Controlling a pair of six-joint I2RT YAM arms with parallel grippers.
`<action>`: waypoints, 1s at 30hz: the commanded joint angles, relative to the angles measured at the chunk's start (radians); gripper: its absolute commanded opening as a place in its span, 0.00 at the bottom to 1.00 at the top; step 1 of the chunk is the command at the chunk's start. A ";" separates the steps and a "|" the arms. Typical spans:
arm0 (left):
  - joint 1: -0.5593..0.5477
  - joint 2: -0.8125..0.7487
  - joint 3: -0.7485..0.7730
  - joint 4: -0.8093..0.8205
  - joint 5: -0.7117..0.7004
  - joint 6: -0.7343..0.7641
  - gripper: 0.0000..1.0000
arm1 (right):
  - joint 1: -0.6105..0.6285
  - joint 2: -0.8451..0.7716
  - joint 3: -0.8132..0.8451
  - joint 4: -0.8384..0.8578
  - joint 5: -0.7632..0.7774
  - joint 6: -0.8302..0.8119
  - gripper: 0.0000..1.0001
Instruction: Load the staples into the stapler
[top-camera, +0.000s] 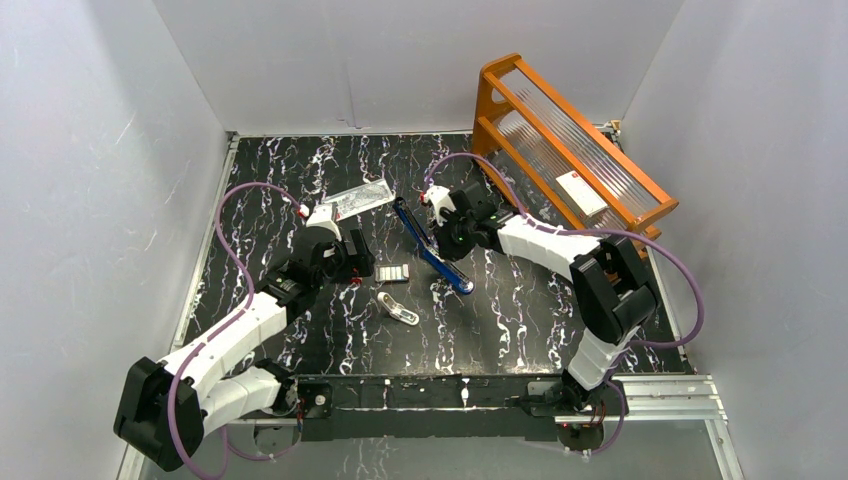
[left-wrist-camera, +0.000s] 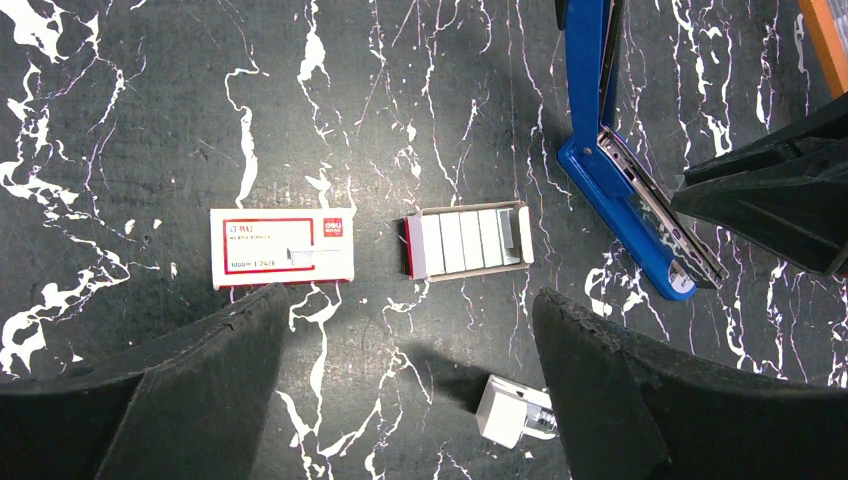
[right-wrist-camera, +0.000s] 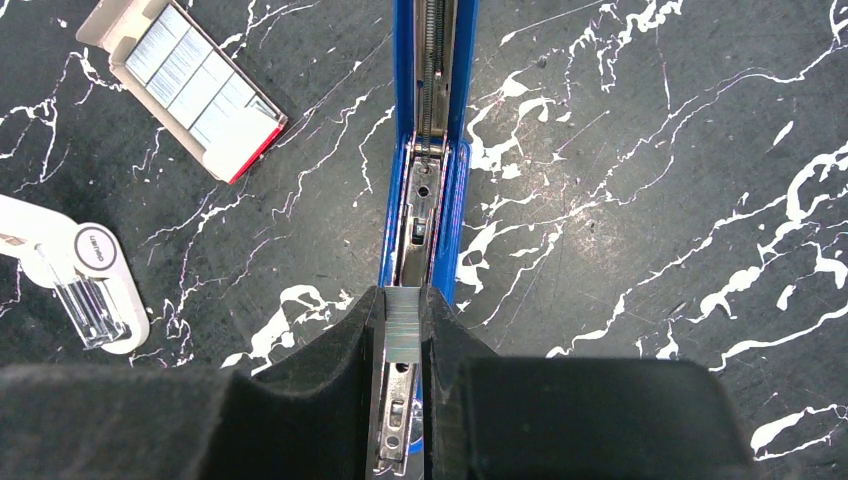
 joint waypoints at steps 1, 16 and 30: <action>0.002 -0.001 0.007 0.016 -0.004 0.005 0.88 | -0.004 -0.046 0.019 0.037 0.007 0.015 0.09; 0.002 0.001 0.004 0.016 -0.004 0.005 0.88 | -0.004 0.001 0.018 0.020 -0.010 0.017 0.09; 0.002 0.007 0.004 0.019 -0.002 0.005 0.88 | -0.005 0.019 0.016 0.016 0.002 0.014 0.09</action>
